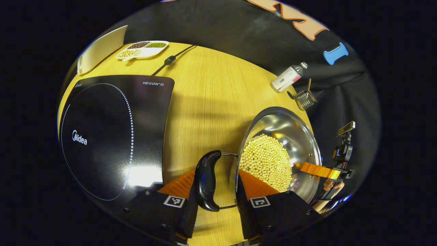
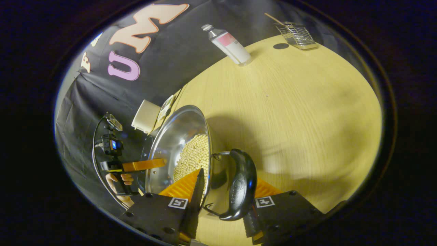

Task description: First push the handle of the pot to place it horizontally, then grasp the pot with both hands and set it on the induction cooktop.

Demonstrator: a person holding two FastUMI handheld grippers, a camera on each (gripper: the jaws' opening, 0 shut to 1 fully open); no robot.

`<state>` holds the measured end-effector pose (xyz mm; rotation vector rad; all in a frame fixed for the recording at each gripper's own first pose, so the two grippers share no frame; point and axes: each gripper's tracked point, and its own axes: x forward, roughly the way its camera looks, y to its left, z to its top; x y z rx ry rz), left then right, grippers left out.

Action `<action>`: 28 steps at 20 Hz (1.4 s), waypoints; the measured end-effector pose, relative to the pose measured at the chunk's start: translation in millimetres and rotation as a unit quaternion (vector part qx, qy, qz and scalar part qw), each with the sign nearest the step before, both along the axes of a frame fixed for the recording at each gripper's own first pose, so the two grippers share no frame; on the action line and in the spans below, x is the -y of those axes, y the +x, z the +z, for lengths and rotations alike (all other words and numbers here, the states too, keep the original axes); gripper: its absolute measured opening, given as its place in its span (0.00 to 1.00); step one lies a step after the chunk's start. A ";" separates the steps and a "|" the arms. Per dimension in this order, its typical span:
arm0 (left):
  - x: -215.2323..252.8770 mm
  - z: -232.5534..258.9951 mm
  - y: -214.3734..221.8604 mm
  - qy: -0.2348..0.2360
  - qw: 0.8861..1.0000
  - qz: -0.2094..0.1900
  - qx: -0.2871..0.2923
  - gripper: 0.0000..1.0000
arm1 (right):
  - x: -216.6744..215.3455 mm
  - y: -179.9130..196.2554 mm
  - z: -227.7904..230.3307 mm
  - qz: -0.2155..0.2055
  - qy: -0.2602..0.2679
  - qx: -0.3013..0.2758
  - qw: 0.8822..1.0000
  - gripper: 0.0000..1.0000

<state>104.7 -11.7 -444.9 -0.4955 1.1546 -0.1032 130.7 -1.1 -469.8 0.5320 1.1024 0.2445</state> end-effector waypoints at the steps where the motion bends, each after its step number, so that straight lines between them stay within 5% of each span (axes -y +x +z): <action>1: -0.1 5.4 -0.5 -0.001 1.000 -0.001 0.004 0.58 | -0.7 -3.6 3.2 0.000 0.000 0.002 1.000 0.50; 5: -6.6 22.1 -4.4 0.006 1.000 -0.005 0.022 0.54 | -7.9 -11.8 17.8 0.001 0.000 0.013 1.000 0.56; 6: -8.4 25.9 -7.2 0.006 1.000 -0.003 0.024 0.57 | -10.9 -11.8 20.7 0.002 0.000 0.013 1.000 0.50; 13: -39.9 47.3 -30.3 0.004 0.999 0.010 0.034 0.54 | -49.5 -25.1 37.4 0.012 -0.001 0.019 1.000 0.49; 18: -81.1 61.6 -44.9 0.015 0.999 0.025 0.037 0.56 | -97.7 -25.3 38.4 0.025 0.009 0.020 0.999 0.56; 19: -91.1 63.8 -48.0 0.017 0.999 0.029 0.038 0.56 | -108.0 -26.2 37.7 0.026 0.011 0.021 0.999 0.49; 28: -183.7 69.8 -67.2 0.044 0.996 0.052 0.054 0.53 | -202.3 -18.7 23.8 0.044 0.024 0.035 0.998 0.48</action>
